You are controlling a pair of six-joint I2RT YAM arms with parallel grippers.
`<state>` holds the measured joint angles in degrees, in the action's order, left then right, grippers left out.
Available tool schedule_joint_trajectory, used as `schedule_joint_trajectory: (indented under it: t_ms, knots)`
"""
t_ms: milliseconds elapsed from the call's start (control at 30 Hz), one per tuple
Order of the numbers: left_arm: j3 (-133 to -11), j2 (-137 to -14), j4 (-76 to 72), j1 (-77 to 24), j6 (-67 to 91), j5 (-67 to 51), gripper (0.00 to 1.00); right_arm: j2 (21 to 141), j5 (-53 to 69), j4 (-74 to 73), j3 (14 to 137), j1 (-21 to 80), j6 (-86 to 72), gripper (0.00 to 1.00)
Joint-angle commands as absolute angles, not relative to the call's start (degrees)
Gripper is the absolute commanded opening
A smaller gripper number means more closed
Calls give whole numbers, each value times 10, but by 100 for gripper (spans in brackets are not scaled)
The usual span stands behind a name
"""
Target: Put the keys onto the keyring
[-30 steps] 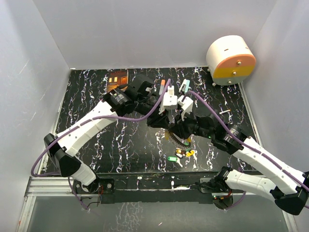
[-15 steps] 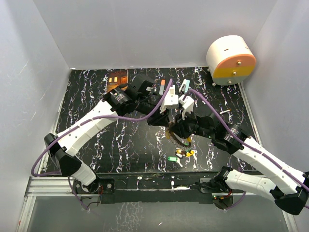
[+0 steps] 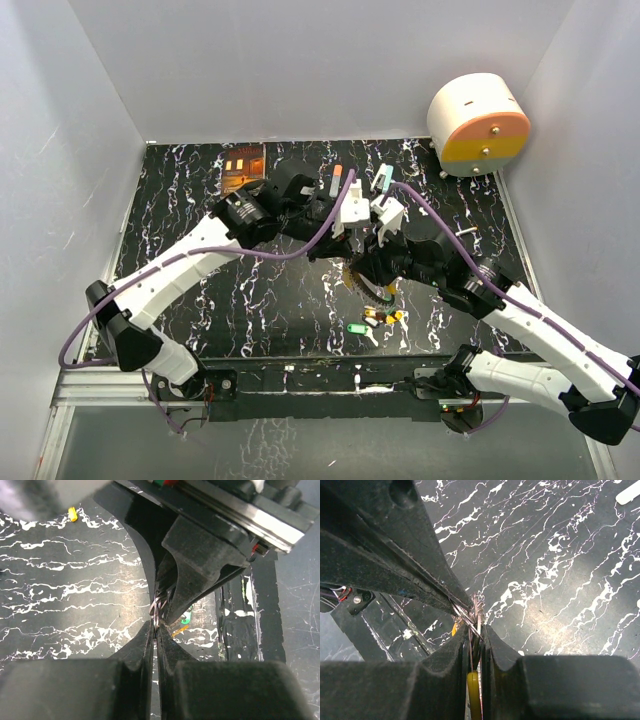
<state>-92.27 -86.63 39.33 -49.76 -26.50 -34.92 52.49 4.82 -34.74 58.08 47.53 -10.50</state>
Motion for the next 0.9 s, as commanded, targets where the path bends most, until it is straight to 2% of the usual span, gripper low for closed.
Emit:
schedule_joint_trajectory:
  t_ms: [0,467,867]
  knots:
    - [-890,-822,346,-504,-264,-341,0,497,52,-278,594,479,-117,8]
    - [-825,-758,236,-504,-236,-345,0,415,31,-133,489,479,-187,8]
    - [-776,-735,128,-504,-171,-381,0,400,33,-41,450,479,-213,8]
